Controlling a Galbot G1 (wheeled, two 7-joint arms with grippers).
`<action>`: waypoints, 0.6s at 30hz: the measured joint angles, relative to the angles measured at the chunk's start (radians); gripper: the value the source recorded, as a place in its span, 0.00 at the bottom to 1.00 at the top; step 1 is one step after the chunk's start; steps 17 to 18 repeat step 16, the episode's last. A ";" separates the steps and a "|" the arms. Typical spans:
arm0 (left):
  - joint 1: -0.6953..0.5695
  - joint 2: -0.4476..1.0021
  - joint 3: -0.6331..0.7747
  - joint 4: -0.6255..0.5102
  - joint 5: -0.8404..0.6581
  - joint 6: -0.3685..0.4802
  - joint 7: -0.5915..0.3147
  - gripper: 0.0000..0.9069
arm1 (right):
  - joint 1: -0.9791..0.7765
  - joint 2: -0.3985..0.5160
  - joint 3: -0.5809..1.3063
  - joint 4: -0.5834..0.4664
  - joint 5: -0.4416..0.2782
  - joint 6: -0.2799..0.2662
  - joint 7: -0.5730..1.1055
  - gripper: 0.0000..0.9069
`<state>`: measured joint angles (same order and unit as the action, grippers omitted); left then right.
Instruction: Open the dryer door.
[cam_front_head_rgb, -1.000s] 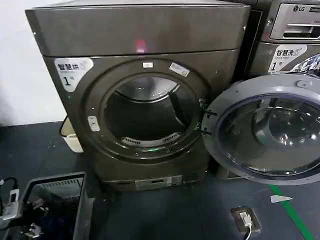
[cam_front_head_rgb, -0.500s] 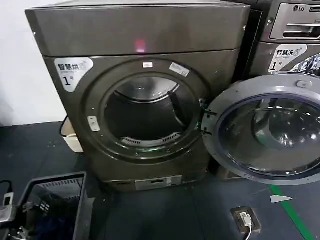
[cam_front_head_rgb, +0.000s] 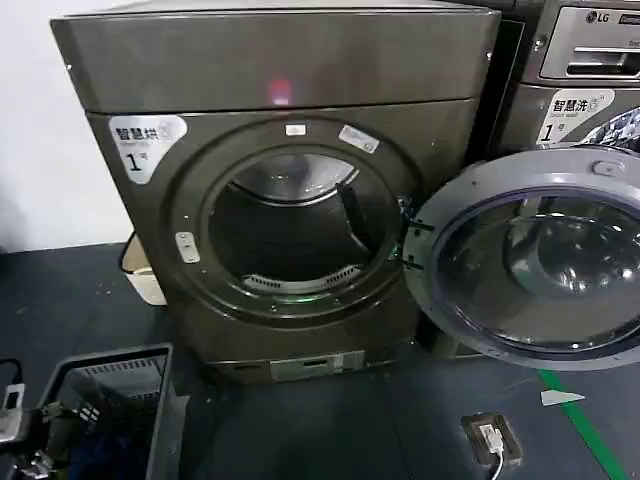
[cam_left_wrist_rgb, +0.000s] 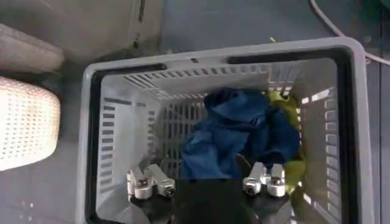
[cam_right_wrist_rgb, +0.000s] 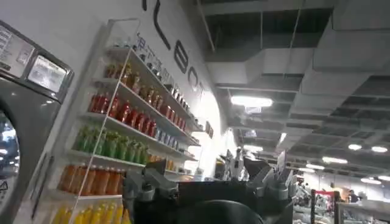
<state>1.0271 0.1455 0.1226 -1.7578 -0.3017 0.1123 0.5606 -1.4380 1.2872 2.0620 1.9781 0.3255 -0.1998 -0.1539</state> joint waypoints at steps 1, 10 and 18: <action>0.000 0.000 -0.001 0.000 0.000 -0.001 0.001 1.00 | 0.000 0.001 0.000 0.000 0.000 0.000 0.000 1.00; 0.032 0.000 -0.043 0.003 0.006 -0.002 0.006 1.00 | -0.006 0.006 0.004 0.002 0.000 0.001 -0.002 1.00; 0.043 0.001 -0.050 0.004 0.007 0.000 0.007 1.00 | -0.008 0.006 0.008 0.004 0.002 0.001 -0.002 1.00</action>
